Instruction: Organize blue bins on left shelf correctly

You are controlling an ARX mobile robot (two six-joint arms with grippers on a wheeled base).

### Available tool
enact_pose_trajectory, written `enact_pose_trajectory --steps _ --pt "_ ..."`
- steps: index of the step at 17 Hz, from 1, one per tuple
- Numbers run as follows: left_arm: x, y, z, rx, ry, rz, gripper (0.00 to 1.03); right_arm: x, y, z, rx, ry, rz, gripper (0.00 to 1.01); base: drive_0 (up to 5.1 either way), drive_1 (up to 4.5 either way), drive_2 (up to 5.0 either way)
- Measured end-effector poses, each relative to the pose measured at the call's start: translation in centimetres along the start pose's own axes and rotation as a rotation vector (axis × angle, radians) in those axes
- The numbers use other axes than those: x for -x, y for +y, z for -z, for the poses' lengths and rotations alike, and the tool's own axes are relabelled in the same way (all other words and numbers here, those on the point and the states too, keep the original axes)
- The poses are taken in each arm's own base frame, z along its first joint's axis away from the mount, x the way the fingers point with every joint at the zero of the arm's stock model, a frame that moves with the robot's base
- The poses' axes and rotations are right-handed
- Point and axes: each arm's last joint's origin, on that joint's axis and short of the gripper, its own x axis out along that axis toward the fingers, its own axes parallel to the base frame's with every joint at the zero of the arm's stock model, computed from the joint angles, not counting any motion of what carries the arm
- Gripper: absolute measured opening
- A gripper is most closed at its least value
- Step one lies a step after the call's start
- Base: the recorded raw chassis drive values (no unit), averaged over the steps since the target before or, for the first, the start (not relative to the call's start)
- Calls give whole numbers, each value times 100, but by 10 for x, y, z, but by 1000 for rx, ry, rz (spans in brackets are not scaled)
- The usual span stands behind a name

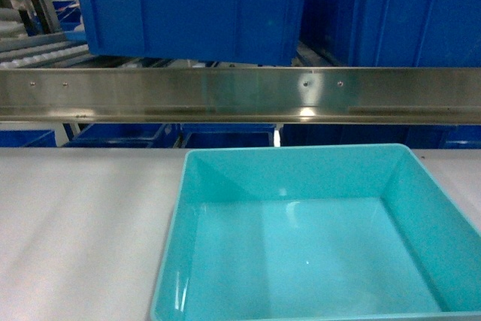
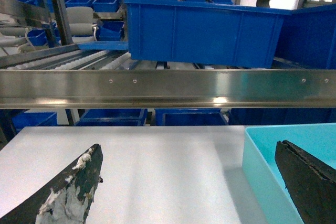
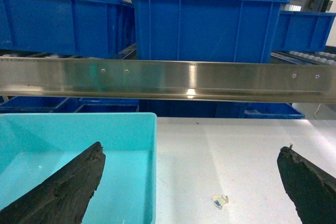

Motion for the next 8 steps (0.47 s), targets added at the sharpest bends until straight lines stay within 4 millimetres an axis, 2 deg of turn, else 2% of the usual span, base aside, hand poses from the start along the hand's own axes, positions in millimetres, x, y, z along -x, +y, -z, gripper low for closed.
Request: enact_pose_trajectory --steps 8 --pt "0 0 0 0 0 0 98 0 0 0 0 0 0 98 0 0 0"
